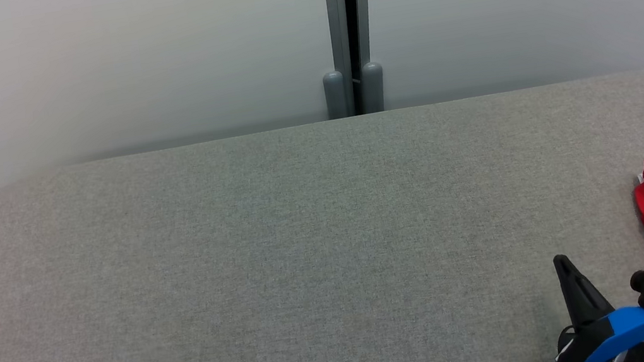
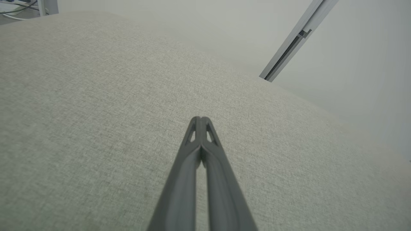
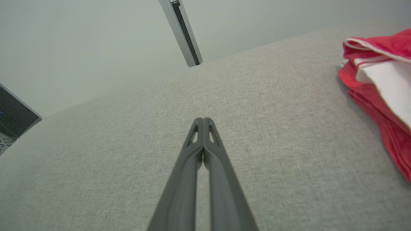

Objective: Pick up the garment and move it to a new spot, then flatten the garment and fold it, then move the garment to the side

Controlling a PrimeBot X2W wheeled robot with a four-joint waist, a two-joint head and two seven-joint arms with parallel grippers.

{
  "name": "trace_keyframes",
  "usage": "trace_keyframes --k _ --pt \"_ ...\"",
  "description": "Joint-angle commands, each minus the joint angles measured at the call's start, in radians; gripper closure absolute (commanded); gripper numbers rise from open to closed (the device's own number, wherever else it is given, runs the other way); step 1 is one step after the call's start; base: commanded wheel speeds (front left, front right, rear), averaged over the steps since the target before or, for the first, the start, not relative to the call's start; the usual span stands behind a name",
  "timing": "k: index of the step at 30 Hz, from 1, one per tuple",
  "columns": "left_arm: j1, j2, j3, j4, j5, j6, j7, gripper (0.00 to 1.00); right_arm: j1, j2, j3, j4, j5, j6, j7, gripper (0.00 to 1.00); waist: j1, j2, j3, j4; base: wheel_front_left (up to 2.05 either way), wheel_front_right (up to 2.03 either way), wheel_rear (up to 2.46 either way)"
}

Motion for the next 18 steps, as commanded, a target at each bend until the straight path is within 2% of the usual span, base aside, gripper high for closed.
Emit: trace_keyframes --k 1,18 --pt "-0.032 0.002 0.011 -0.024 -0.043 -0.004 0.01 1.0 -0.01 -0.003 -0.006 -0.028 0.049 0.0 0.009 1.0 0.0001 0.0 0.0 0.001 0.0 0.0 0.0" --pt "-0.062 0.003 0.036 -0.064 -0.299 -0.01 0.078 1.0 -0.004 -0.004 -0.026 -0.084 0.33 0.0 0.077 1.0 0.0001 0.0 0.0 0.005 0.0 0.0 0.0"
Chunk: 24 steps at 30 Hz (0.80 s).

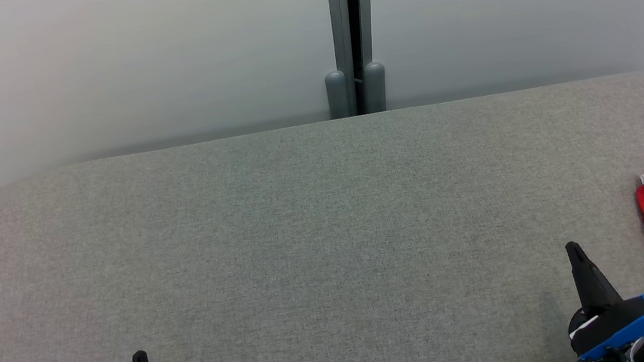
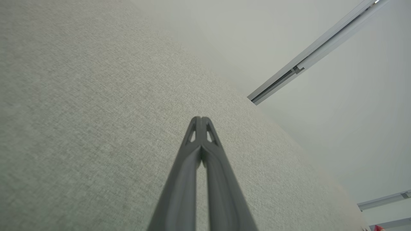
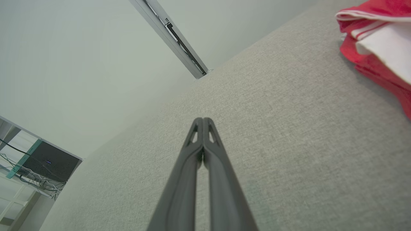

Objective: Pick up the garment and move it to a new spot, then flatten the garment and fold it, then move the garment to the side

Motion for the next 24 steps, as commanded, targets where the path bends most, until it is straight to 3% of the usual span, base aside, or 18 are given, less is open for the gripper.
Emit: trace_keyframes --k 1,24 --pt "-0.034 0.003 0.008 -0.02 -0.026 -0.006 0.006 1.0 -0.005 -0.004 -0.004 -0.022 0.028 0.0 0.008 1.0 0.0 0.0 0.0 0.0 0.0 0.0 0.0" --pt "-0.068 0.003 0.037 -0.063 -0.315 -0.013 0.085 1.0 -0.001 -0.005 -0.029 -0.082 0.346 0.0 0.087 1.0 0.0 0.0 0.0 0.006 0.0 0.0 0.0"
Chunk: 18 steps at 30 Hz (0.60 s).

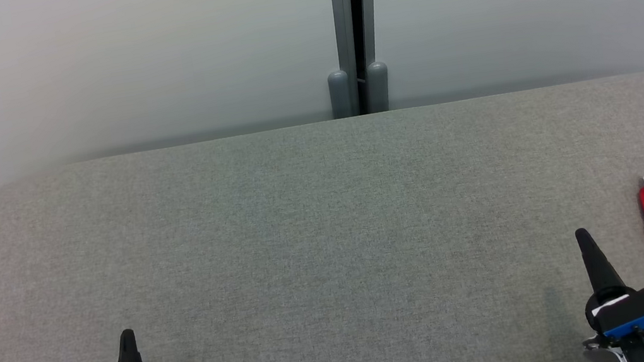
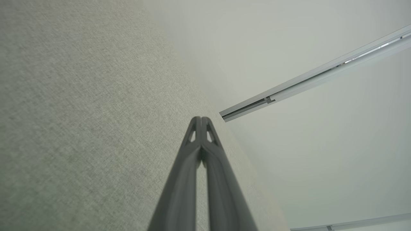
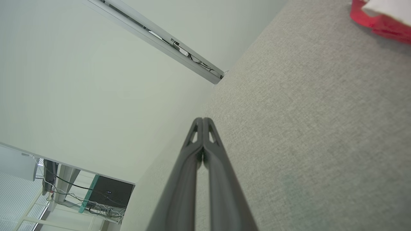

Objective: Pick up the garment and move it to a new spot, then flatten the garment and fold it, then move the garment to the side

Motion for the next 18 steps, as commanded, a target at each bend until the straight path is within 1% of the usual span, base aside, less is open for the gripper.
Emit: trace_keyframes --k 1,18 --pt "-0.029 0.003 0.007 -0.017 -0.024 -0.007 0.005 1.0 -0.001 -0.005 -0.003 -0.018 0.027 0.0 0.006 1.0 0.0 0.0 0.0 0.0 0.0 0.0 0.0" --pt "-0.048 0.003 0.024 -0.041 -0.191 -0.012 0.052 1.0 0.002 -0.006 -0.018 -0.053 0.211 0.0 0.052 1.0 0.0 0.0 0.0 0.004 0.0 0.0 0.0"
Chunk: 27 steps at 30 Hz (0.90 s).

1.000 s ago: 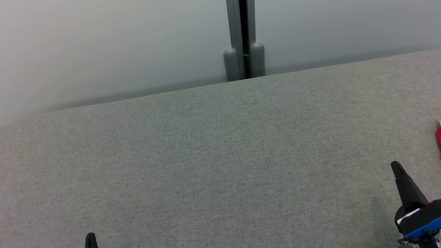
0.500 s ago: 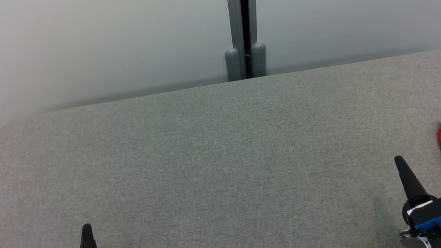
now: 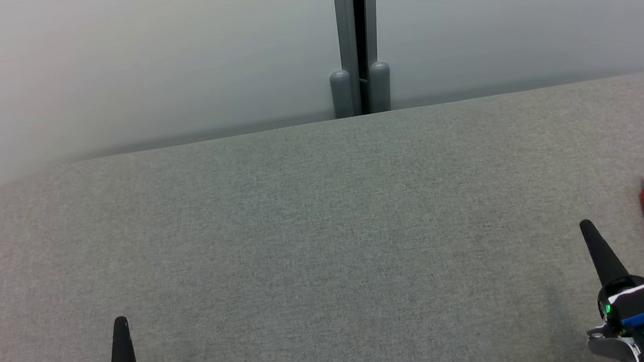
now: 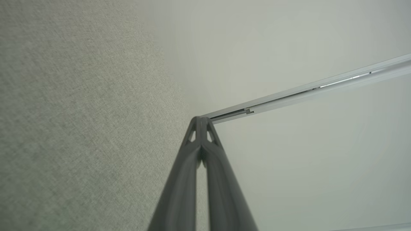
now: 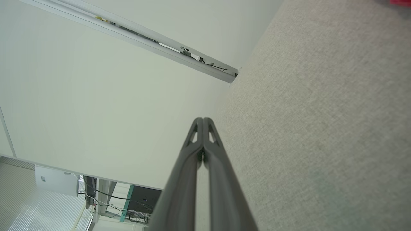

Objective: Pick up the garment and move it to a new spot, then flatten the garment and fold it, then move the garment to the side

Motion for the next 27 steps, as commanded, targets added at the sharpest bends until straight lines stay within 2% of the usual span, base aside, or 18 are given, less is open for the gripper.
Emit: trace_keyframes --k 1,27 --pt "-0.027 0.003 0.005 -0.015 -0.022 -0.01 0.008 1.0 0.002 -0.005 -0.004 -0.017 0.027 0.0 0.008 1.0 0.0 0.0 0.0 0.0 0.0 0.0 0.0" --pt "-0.049 0.003 0.028 -0.045 -0.232 -0.013 0.064 1.0 0.006 -0.006 -0.022 -0.059 0.258 0.0 0.065 1.0 0.0 0.0 0.0 0.007 0.0 0.0 0.0"
